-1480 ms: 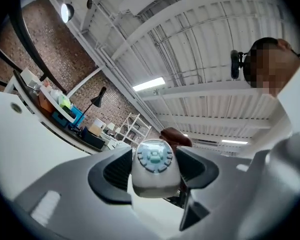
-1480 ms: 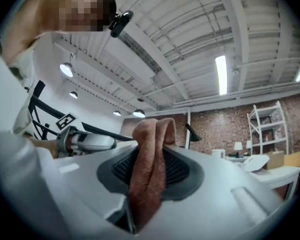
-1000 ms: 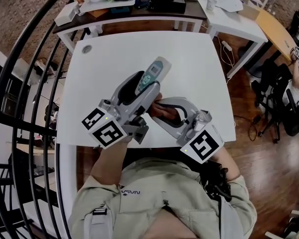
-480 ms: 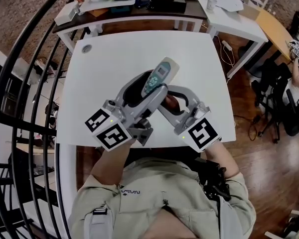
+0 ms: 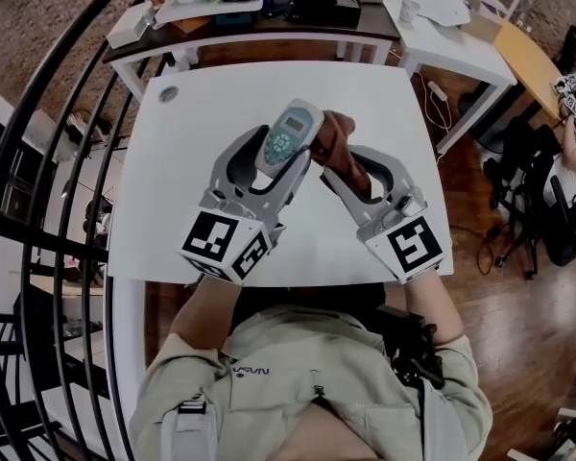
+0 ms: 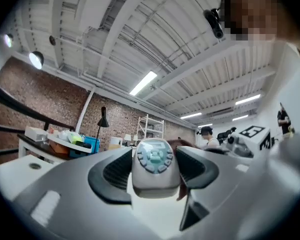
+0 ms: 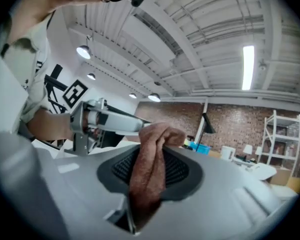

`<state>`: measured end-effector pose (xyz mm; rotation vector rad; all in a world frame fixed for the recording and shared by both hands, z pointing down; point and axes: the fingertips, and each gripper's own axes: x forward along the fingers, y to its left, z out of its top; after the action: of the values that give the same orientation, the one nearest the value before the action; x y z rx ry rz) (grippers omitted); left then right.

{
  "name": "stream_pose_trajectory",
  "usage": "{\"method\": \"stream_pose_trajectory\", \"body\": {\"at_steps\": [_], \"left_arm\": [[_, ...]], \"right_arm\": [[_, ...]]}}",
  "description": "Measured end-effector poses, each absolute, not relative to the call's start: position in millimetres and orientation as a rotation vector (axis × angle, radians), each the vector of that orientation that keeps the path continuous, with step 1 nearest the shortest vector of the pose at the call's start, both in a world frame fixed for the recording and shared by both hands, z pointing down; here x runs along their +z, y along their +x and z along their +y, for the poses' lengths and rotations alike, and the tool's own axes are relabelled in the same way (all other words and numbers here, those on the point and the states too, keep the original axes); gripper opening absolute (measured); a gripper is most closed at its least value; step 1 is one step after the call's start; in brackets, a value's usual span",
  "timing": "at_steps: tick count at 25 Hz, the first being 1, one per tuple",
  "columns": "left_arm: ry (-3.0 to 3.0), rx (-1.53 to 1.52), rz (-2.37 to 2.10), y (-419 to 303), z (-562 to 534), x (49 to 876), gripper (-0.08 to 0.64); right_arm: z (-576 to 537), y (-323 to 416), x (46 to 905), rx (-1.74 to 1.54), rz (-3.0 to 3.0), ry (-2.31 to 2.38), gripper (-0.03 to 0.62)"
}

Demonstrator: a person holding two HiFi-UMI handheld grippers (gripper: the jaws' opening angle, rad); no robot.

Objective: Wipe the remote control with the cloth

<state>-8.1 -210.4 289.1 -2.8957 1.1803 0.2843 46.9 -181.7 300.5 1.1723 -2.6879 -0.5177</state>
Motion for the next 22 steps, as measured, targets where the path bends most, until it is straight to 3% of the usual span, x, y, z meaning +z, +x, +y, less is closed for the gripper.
{"method": "stream_pose_trajectory", "body": {"at_steps": [3, 8, 22], "left_arm": [[-2.753, 0.098, 1.181, 0, -214, 294, 0.284], [-2.622, -0.045, 1.172, 10, -217, 299, 0.284], [-2.578, -0.233, 1.371, 17, -329, 326, 0.284]], "right_arm": [[-192, 63, 275, -0.590, -2.661, 1.292, 0.107], [-178, 42, 300, -0.723, -2.528, 1.046, 0.107], [-301, 118, 311, -0.383, -2.471, 1.436, 0.107]]}}
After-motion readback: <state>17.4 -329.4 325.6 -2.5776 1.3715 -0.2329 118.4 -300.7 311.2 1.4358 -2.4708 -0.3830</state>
